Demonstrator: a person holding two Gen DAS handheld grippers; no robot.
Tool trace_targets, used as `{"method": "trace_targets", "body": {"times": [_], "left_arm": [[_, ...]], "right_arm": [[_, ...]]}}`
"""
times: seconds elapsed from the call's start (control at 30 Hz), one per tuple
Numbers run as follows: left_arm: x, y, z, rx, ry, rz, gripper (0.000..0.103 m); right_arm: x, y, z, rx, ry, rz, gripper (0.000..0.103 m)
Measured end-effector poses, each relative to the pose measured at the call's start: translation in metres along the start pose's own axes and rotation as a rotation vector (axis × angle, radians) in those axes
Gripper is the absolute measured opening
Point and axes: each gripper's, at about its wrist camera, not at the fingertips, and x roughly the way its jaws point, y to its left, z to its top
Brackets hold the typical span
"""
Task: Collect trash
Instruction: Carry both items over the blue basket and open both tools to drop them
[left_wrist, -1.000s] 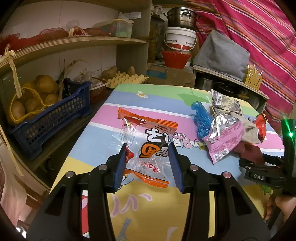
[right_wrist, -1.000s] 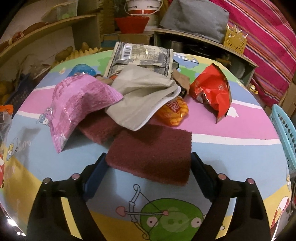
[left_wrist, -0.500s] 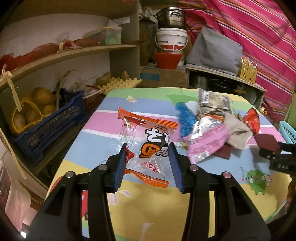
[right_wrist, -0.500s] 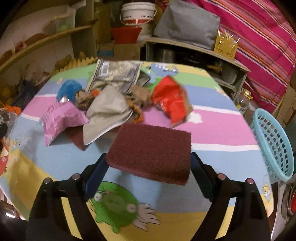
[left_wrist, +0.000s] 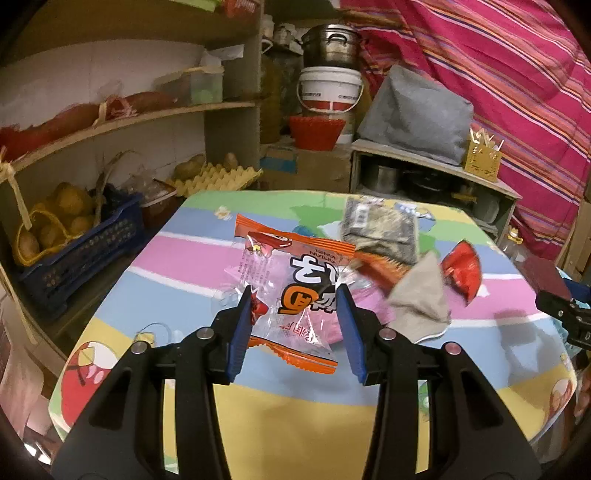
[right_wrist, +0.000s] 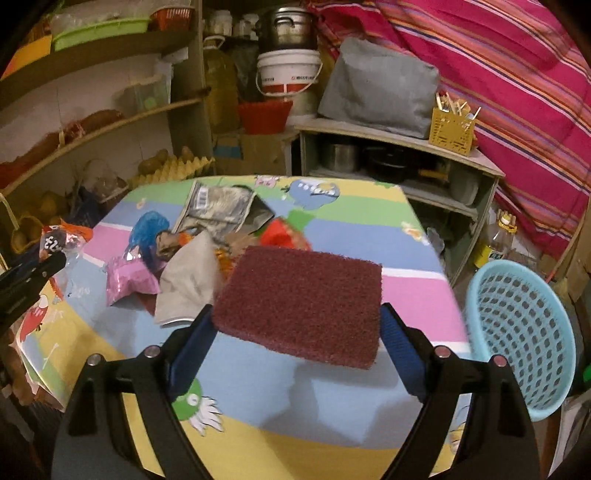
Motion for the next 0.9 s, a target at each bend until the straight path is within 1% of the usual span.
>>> {"method": "trace_targets", "body": {"times": [0.17, 0.37, 0.53, 0.77, 0.9], "left_arm": [[-0.002, -0.032, 0.010, 0.027, -0.014, -0.028, 0.043], [-0.003, -0.079, 0.021, 0.075, -0.033, -0.087, 0.043], [0.002, -0.130, 0.030, 0.130, -0.037, -0.169, 0.043], [0.014, -0.208, 0.030, 0.198, -0.028, -0.308, 0.043], [0.027, -0.251, 0.029, 0.222, 0.009, -0.379, 0.043]], "right_arm": [[-0.008, -0.035, 0.002, 0.009, -0.010, -0.037, 0.086], [-0.029, -0.091, 0.013, 0.052, -0.045, -0.114, 0.086], [-0.044, -0.138, 0.017, 0.081, -0.053, -0.182, 0.086], [-0.044, -0.198, 0.010, 0.127, -0.012, -0.259, 0.086], [-0.041, -0.232, -0.001, 0.178, 0.005, -0.289, 0.086]]}}
